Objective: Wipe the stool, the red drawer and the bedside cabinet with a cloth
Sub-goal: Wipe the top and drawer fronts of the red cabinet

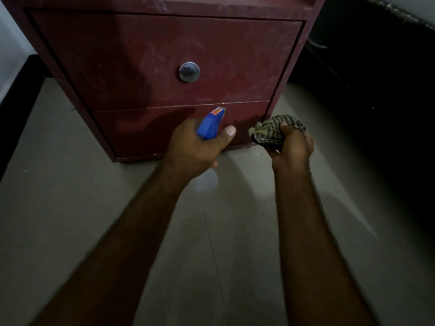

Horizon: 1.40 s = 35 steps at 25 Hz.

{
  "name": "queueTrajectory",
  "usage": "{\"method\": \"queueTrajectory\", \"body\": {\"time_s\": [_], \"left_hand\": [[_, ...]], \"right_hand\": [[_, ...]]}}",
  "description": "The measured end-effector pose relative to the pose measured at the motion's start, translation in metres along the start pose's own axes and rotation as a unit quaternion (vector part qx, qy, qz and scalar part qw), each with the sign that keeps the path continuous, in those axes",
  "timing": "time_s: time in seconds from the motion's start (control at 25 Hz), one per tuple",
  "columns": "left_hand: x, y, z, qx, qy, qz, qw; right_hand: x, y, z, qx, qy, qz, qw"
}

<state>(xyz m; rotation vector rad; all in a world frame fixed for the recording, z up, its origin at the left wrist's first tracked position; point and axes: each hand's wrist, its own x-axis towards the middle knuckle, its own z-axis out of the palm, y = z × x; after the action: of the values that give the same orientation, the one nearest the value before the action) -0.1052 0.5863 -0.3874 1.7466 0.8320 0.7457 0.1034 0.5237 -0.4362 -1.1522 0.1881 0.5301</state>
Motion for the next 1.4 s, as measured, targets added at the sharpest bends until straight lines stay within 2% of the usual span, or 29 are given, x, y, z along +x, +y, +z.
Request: {"method": "queueTrajectory", "body": {"time_s": [0.32, 0.68, 0.92, 1.16, 1.4], "left_hand": [[0.017, 0.030, 0.008, -0.021, 0.018, 0.030, 0.999], [0.012, 0.029, 0.018, -0.009, 0.064, 0.050, 0.997], [0.014, 0.015, 0.021, 0.008, 0.017, 0.014, 1.000], [0.010, 0.003, 0.026, 0.051, 0.020, -0.052, 0.997], [0.004, 0.011, 0.010, 0.000, 0.051, -0.021, 0.998]], "right_hand": [[0.014, -0.005, -0.007, 0.030, 0.004, 0.013, 0.999], [0.006, -0.002, -0.004, 0.017, -0.014, 0.021, 1.000], [0.006, -0.001, -0.006, 0.015, -0.017, 0.025, 0.999], [0.011, 0.002, -0.007, 0.017, -0.011, 0.024, 0.999], [0.007, 0.004, 0.002, 0.019, -0.027, 0.025, 0.999]]}}
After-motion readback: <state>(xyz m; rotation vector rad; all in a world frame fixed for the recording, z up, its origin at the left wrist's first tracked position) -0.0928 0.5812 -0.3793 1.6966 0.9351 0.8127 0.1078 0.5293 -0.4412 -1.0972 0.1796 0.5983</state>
